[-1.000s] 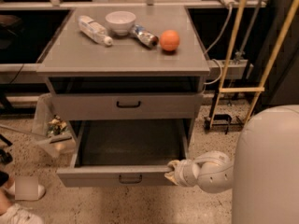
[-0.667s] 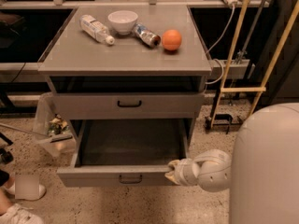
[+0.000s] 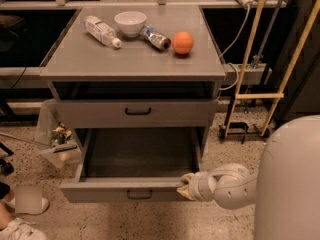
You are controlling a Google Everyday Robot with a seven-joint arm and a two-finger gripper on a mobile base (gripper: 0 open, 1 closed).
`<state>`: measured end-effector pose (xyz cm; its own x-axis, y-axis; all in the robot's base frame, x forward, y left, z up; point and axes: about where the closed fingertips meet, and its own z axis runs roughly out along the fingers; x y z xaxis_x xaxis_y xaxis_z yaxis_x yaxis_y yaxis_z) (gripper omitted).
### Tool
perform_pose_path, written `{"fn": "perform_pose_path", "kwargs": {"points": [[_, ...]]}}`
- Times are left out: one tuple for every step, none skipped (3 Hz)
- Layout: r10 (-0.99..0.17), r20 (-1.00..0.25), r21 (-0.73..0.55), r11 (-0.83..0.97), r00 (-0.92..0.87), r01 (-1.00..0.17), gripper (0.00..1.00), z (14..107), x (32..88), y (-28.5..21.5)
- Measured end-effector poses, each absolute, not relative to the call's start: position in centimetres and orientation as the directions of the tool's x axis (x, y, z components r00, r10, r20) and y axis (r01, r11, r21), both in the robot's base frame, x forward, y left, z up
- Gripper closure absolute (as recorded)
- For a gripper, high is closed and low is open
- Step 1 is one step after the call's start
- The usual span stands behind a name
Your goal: Open middle drawer
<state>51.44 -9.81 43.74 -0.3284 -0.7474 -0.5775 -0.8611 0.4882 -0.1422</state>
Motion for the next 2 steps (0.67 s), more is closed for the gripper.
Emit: {"fn": "perform_pose_path", "kwargs": {"points": [[-0.746, -0.58, -0.142, 0.489, -0.328, -0.861, 1.0, 43.95, 51.38, -9.75], [-0.738, -0.584, -0.141, 0.502, -0.338, -0.853, 1.0, 44.02, 51.04, -10.19]]}}
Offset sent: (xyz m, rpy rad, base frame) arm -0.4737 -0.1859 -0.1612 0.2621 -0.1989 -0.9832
